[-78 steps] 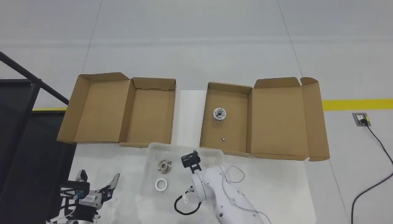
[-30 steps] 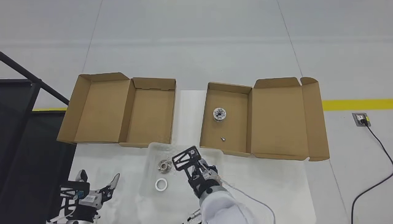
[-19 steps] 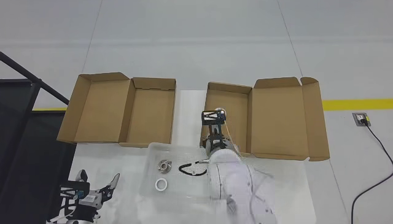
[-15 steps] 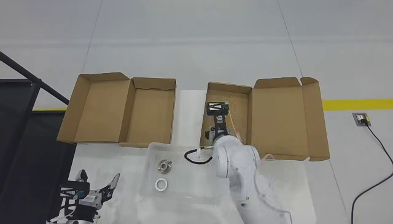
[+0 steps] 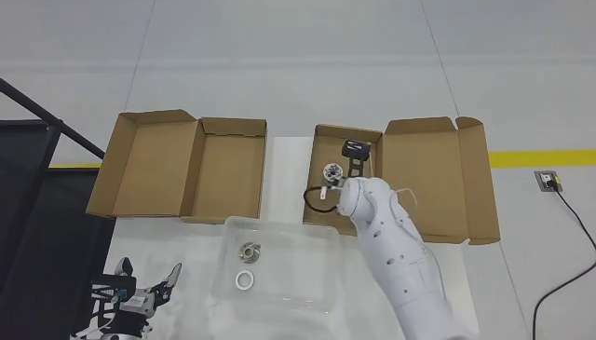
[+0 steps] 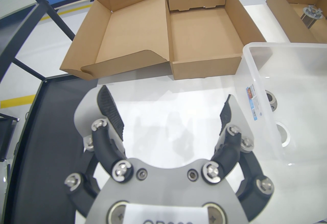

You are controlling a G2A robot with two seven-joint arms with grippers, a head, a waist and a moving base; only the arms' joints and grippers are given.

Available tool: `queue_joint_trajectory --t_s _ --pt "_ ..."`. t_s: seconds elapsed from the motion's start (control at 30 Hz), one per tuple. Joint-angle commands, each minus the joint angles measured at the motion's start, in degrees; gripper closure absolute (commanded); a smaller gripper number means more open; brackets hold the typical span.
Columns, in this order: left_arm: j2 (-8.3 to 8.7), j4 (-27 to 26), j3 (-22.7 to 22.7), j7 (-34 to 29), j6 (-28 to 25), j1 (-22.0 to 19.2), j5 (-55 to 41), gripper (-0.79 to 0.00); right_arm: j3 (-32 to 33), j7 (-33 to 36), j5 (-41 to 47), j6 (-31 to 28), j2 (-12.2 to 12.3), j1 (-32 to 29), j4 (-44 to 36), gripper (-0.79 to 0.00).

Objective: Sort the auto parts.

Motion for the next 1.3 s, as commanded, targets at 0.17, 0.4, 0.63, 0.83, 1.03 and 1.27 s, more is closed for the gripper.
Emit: queue_joint_trajectory --t_s 0.17,0.4,0.63,0.83,1.03,1.27 --pt "0.0 0.0 0.0 0.0 0.0 0.0 0.0 -0.785 0.9 -2.4 1.26 0.1 0.1 2.64 5.96 0.0" --pt "0.0 0.0 0.0 0.0 0.0 0.0 0.0 -0.785 1.74 -3.11 1.61 0.38 0.42 3.91 9.05 0.0" --pt "0.0 0.0 0.0 0.0 0.0 0.0 0.0 -0.785 2.35 -3.79 2.54 0.09 0.66 4.82 11.29 -0.154" --pt "0.0 0.0 0.0 0.0 0.0 0.0 0.0 -0.785 2.51 -4.32 3.22 0.15 0.77 4.91 11.55 -0.32" --pt "0.0 0.0 0.0 0.0 0.0 0.0 0.0 -0.785 2.75 -3.95 2.74 0.45 1.16 3.56 8.23 -0.323" --pt "0.0 0.0 0.0 0.0 0.0 0.0 0.0 -0.785 3.48 -1.45 2.28 -1.61 1.98 -2.08 -3.91 -0.317"
